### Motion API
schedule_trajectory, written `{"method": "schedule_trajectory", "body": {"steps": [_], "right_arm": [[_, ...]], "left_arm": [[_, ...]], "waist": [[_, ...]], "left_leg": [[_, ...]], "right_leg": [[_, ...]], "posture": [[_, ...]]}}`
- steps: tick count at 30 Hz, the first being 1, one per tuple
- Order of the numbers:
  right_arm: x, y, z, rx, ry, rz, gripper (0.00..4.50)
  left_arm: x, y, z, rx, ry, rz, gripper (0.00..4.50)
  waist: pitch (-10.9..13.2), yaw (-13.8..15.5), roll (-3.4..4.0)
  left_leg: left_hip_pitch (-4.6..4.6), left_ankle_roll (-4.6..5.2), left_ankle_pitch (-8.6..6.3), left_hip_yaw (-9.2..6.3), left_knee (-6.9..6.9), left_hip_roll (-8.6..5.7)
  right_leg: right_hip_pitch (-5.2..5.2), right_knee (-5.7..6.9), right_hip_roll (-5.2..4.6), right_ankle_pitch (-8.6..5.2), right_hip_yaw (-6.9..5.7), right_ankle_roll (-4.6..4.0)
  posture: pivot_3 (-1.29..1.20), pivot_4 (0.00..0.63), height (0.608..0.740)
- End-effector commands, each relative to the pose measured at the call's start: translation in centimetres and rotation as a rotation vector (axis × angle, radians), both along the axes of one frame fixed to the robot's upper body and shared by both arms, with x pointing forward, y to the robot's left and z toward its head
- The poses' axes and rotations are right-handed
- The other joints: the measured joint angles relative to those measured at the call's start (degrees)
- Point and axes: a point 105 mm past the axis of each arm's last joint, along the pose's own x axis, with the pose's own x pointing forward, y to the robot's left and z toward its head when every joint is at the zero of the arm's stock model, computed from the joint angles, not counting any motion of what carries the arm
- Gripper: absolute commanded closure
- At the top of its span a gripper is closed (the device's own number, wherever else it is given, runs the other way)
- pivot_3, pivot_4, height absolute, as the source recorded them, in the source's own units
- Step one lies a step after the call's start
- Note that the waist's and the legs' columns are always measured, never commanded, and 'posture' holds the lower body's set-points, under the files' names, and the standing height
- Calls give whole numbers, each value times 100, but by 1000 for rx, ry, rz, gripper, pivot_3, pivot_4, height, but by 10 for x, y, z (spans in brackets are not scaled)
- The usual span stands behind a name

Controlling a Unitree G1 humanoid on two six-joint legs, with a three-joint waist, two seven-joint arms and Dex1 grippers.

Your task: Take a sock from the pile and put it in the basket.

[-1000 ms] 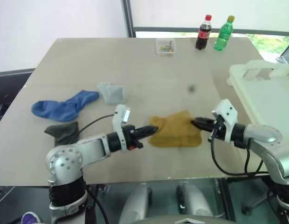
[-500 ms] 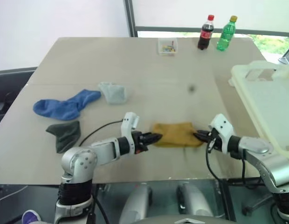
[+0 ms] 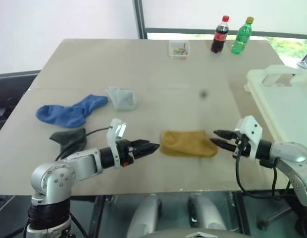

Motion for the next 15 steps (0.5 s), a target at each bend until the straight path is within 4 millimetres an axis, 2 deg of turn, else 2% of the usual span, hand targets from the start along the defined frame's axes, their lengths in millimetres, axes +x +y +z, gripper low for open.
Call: {"method": "schedule_trajectory", "body": {"steps": [1,3,6,11,15], "right_arm": [[-2,13,12,40,-65,54,4438],[2,21,4,27,-65,61,4438],[12,28,-18,-29,-54,47,4438],[4,28,-58,-152,2,106,4438],[4,21,-71,-198,13,113,4438]], "left_arm": [[-1,-3,-3,2,12,-24,633],[0,-6,-7,0,30,-29,633],[2,-16,-16,-12,87,-38,633],[7,-25,-43,32,182,-19,633],[18,-38,-34,-102,207,-11,633]], "waist": [[0,-1,0],[0,-9,0],[-1,-9,-1],[-9,33,8],[-26,61,14]], "left_leg": [[0,0,0,0,0,0],[0,0,0,0,-1,2],[2,0,0,0,-2,4],[2,-1,1,-1,-2,-6],[19,0,1,-3,1,-8]], "right_leg": [[0,0,0,1,0,0],[-1,0,2,1,0,0],[-1,0,2,4,0,-1],[1,0,-2,12,-2,10],[19,-2,-7,10,-4,10]], "posture": [[0,150,740],[0,150,740],[0,150,740],[0,150,740],[0,150,740]]}}
